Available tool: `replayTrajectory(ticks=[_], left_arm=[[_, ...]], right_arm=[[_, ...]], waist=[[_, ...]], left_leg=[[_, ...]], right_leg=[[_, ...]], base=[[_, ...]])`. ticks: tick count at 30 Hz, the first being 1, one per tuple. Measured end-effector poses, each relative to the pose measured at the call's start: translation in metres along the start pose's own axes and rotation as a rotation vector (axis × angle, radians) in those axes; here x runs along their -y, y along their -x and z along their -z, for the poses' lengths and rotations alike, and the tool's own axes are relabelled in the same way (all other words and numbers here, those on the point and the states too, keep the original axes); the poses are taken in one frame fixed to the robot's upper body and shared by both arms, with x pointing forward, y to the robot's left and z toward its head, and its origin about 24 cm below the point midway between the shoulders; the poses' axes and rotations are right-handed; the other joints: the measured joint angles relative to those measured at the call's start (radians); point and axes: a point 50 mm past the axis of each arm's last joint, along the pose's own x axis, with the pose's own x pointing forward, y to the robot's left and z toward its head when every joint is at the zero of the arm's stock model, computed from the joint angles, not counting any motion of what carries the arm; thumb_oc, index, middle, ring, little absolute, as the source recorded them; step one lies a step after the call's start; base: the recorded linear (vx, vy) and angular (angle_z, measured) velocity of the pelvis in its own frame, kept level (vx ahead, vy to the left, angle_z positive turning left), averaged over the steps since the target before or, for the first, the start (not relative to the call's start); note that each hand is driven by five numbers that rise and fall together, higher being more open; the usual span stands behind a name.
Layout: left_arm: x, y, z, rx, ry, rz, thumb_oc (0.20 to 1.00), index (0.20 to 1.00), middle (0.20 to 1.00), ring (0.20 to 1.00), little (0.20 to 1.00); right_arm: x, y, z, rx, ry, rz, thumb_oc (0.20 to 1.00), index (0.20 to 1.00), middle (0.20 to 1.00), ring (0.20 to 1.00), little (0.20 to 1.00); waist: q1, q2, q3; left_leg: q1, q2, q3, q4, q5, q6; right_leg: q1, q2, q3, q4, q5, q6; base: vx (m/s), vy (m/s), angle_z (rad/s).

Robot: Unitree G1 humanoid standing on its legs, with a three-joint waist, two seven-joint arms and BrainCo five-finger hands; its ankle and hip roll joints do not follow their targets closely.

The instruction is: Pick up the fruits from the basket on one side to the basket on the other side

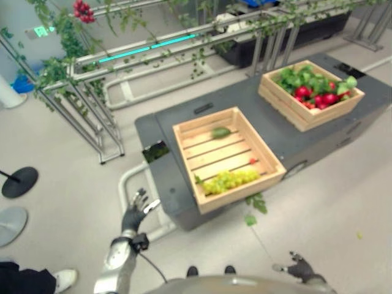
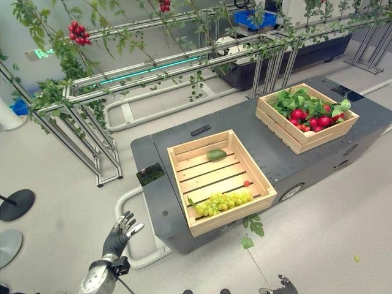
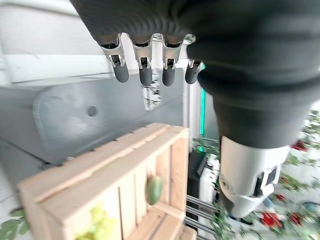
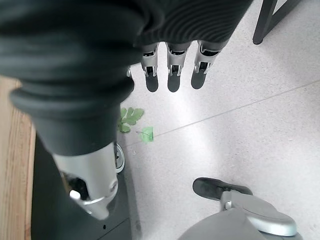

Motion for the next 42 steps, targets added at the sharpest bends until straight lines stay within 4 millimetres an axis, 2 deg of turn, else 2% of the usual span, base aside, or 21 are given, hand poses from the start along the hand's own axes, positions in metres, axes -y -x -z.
replayTrajectory(ticks=[1, 2, 4, 8, 10, 12, 14, 15, 16, 17, 18, 20, 21, 23, 28, 32, 34, 39, 40, 41, 42], left_arm=[[0.002, -0.005, -0.010, 0.034, -0.011, 0.016, 1.000, 1.000, 1.000, 1.000, 1.000], [0.003, -0.010, -0.015, 0.053, -0.014, 0.024, 1.000, 1.000, 1.000, 1.000, 1.000], [0.008, -0.016, -0.024, 0.089, -0.008, 0.036, 1.000, 1.000, 1.000, 1.000, 1.000], [0.013, -0.019, -0.030, 0.118, 0.005, 0.047, 1.000, 1.000, 1.000, 1.000, 1.000], [0.014, -0.021, -0.033, 0.131, 0.006, 0.047, 1.000, 1.000, 1.000, 1.000, 1.000], [0.015, -0.023, -0.037, 0.144, 0.009, 0.041, 1.000, 1.000, 1.000, 1.000, 1.000], [0.012, -0.021, -0.034, 0.134, 0.009, 0.031, 1.000, 1.000, 1.000, 1.000, 1.000], [0.008, -0.020, -0.038, 0.147, 0.005, 0.015, 1.000, 1.000, 1.000, 1.000, 1.000], [0.008, -0.021, -0.044, 0.172, 0.005, 0.013, 1.000, 1.000, 1.000, 1.000, 1.000], [0.006, -0.022, -0.063, 0.245, -0.003, 0.014, 1.000, 1.000, 1.000, 1.000, 1.000], [0.004, -0.021, -0.072, 0.279, -0.010, 0.013, 1.000, 1.000, 1.000, 1.000, 1.000], [0.002, -0.026, -0.091, 0.338, -0.042, 0.022, 1.000, 1.000, 1.000, 1.000, 1.000], [0.003, -0.028, -0.097, 0.357, -0.052, 0.027, 1.000, 1.000, 1.000, 1.000, 1.000], [0.006, -0.031, -0.115, 0.429, -0.059, 0.039, 1.000, 1.000, 1.000, 1.000, 1.000], [0.010, -0.033, -0.121, 0.455, -0.053, 0.037, 1.000, 1.000, 1.000, 1.000, 1.000], [0.018, -0.034, -0.128, 0.480, -0.051, 0.058, 1.000, 1.000, 1.000, 1.000, 1.000], [0.020, -0.035, -0.131, 0.491, -0.048, 0.061, 1.000, 1.000, 1.000, 1.000, 1.000], [0.022, -0.036, -0.131, 0.490, -0.050, 0.060, 1.000, 1.000, 1.000, 1.000, 1.000], [0.021, -0.035, -0.128, 0.480, -0.052, 0.057, 1.000, 1.000, 1.000, 1.000, 1.000], [0.023, -0.036, -0.129, 0.480, -0.057, 0.063, 1.000, 1.000, 1.000, 1.000, 1.000], [0.024, -0.035, -0.129, 0.477, -0.090, 0.077, 1.000, 1.000, 1.000, 1.000, 1.000]], right_arm=[[0.003, 0.000, 0.001, -0.005, 0.004, 0.007, 1.000, 1.000, 1.000, 1.000, 1.000], [0.005, 0.000, 0.001, -0.006, 0.006, 0.010, 1.000, 1.000, 1.000, 1.000, 1.000], [0.007, 0.000, 0.002, -0.013, 0.009, 0.016, 1.000, 1.000, 1.000, 1.000, 1.000], [0.008, -0.002, 0.000, -0.016, 0.010, 0.020, 1.000, 1.000, 1.000, 1.000, 1.000], [0.009, -0.003, 0.000, -0.026, 0.014, 0.025, 1.000, 1.000, 1.000, 1.000, 1.000], [0.015, -0.004, 0.001, -0.043, 0.017, 0.043, 1.000, 1.000, 1.000, 1.000, 1.000], [0.020, -0.004, 0.000, -0.041, 0.024, 0.055, 1.000, 1.000, 1.000, 1.000, 1.000], [0.021, -0.004, -0.002, -0.034, 0.025, 0.057, 1.000, 1.000, 1.000, 1.000, 1.000], [0.020, -0.005, -0.005, -0.025, 0.022, 0.055, 1.000, 1.000, 1.000, 1.000, 1.000], [0.012, -0.006, -0.012, -0.004, 0.012, 0.037, 1.000, 1.000, 1.000, 1.000, 1.000], [0.008, -0.007, -0.015, 0.004, 0.006, 0.029, 1.000, 1.000, 1.000, 1.000, 1.000], [-0.002, -0.007, -0.015, -0.001, -0.006, 0.007, 1.000, 1.000, 1.000, 1.000, 1.000], [-0.004, -0.007, -0.017, 0.005, -0.013, 0.002, 1.000, 1.000, 1.000, 1.000, 1.000], [-0.014, -0.008, -0.026, 0.027, -0.022, -0.022, 1.000, 1.000, 1.000, 1.000, 1.000], [-0.024, -0.009, -0.033, 0.040, -0.028, -0.045, 1.000, 1.000, 1.000, 1.000, 1.000], [-0.031, -0.008, -0.034, 0.050, -0.003, -0.070, 1.000, 1.000, 1.000, 1.000, 1.000], [-0.033, -0.007, -0.034, 0.053, -0.005, -0.075, 1.000, 1.000, 1.000, 1.000, 1.000], [-0.039, -0.007, -0.033, 0.047, -0.017, -0.087, 1.000, 1.000, 1.000, 1.000, 1.000], [-0.037, -0.007, -0.034, 0.050, -0.017, -0.083, 1.000, 1.000, 1.000, 1.000, 1.000], [-0.036, -0.007, -0.034, 0.053, -0.023, -0.079, 1.000, 1.000, 1.000, 1.000, 1.000], [-0.034, -0.008, -0.036, 0.056, -0.032, -0.073, 1.000, 1.000, 1.000, 1.000, 1.000]], waist=[[0.012, 0.007, 0.016], [0.012, -0.001, 0.029], [0.016, -0.027, 0.046], [0.012, -0.024, 0.047], [0.017, -0.023, 0.049], [0.042, -0.033, 0.081], [0.052, -0.019, 0.088], [0.054, -0.007, 0.083], [0.057, -0.010, 0.094], [0.078, -0.047, 0.113], [0.088, -0.057, 0.118], [0.103, -0.083, 0.117], [0.103, -0.092, 0.113], [0.106, -0.104, 0.107], [0.110, -0.113, 0.079], [0.116, -0.160, 0.033], [0.117, -0.176, 0.021], [0.092, -0.168, -0.009], [0.097, -0.136, -0.021], [0.090, -0.124, -0.020], [0.074, -0.096, -0.021]], left_leg=[[-0.028, -0.014, -0.002, 0.057, -0.005, -0.009], [-0.051, -0.029, -0.001, 0.104, -0.004, -0.013], [-0.110, -0.074, -0.002, 0.208, 0.020, -0.056], [-0.143, -0.072, -0.009, 0.181, 0.014, -0.059], [-0.210, -0.043, -0.001, 0.130, 0.019, -0.094], [-0.275, -0.008, -0.007, 0.013, 0.036, -0.093], [-0.287, 0.018, -0.004, 0.020, 0.040, -0.101], [-0.258, 0.025, 0.018, 0.028, -0.049, -0.109], [-0.246, 0.027, 0.025, 0.019, -0.072, -0.093], [-0.238, 0.010, 0.052, 0.003, -0.081, -0.095], [-0.233, 0.007, 0.061, -0.005, -0.081, -0.089], [-0.210, -0.021, 0.086, -0.001, -0.094, -0.057], [-0.209, -0.034, 0.088, 0.010, -0.101, -0.051], [-0.218, -0.051, 0.105, 0.027, -0.111, -0.040], [-0.255, -0.046, 0.129, 0.080, -0.151, -0.021], [-0.280, -0.052, 0.150, 0.092, -0.167, 0.003], [-0.284, -0.052, 0.161, 0.102, -0.178, 0.017], [-0.275, -0.045, 0.161, 0.084, -0.187, 0.039], [-0.255, -0.019, 0.136, 0.049, -0.149, 0.068], [-0.245, 0.003, 0.136, 0.036, -0.138, 0.085], [-0.235, 0.041, 0.131, 0.020, -0.131, 0.077]], right_leg=[[-0.001, -0.008, -0.003, 0.005, -0.007, -0.010], [-0.002, -0.021, -0.006, 0.011, -0.008, -0.012], [0.010, -0.063, -0.006, 0.013, -0.003, -0.012], [0.033, -0.073, 0.031, 0.008, -0.013, -0.022], [0.027, -0.064, 0.070, 0.008, -0.019, -0.024], [0.054, -0.059, 0.114, 0.007, -0.033, -0.004], [0.080, -0.047, 0.133, 0.007, -0.045, 0.009], [0.095, -0.043, 0.139, 0.011, -0.079, 0.029], [0.091, -0.040, 0.149, 0.019, -0.095, 0.038], [0.068, -0.059, 0.183, 0.042, -0.095, 0.058], [0.055, -0.063, 0.184, 0.054, -0.094, 0.065], [0.068, -0.099, 0.190, 0.061, -0.102, 0.067], [0.078, -0.115, 0.189, 0.051, -0.117, 0.048], [0.080, -0.140, 0.192, 0.039, -0.143, 0.062], [0.060, -0.149, 0.201, 0.031, -0.153, 0.069], [0.025, -0.160, 0.204, 0.043, -0.151, 0.077], [0.009, -0.159, 0.205, 0.069, -0.152, 0.098], [-0.017, -0.134, 0.203, 0.129, -0.149, 0.104], [-0.036, -0.098, 0.193, 0.164, -0.121, 0.142], [-0.072, -0.067, 0.196, 0.228, -0.120, 0.153], [-0.114, -0.032, 0.187, 0.307, -0.094, 0.194]], base=[[-0.05, -0.008, 0.13], [-0.05, -0.015, 0.14], [0.01, -0.015, 0.03], [0.14, -0.027, 0.04], [0.22, -0.061, 0.04], [0.14, -0.030, -0.15], [0.11, 0.025, -0.37], [0.12, 0.065, -0.24], [0.16, 0.100, -0.35], [0.21, 0.129, -0.47], [0.16, 0.096, -0.47], [0.19, 0.141, -0.20], [0.18, 0.139, -0.08], [0.15, 0.145, -0.07], [0.14, 0.142, -0.19], [0.11, 0.079, -0.15], [0.10, 0.089, -0.10], [0.06, 0.067, -0.09], [-0.10, 0.023, -0.32], [-0.17, 0.088, -0.33], [-0.07, 0.064, -0.21]])
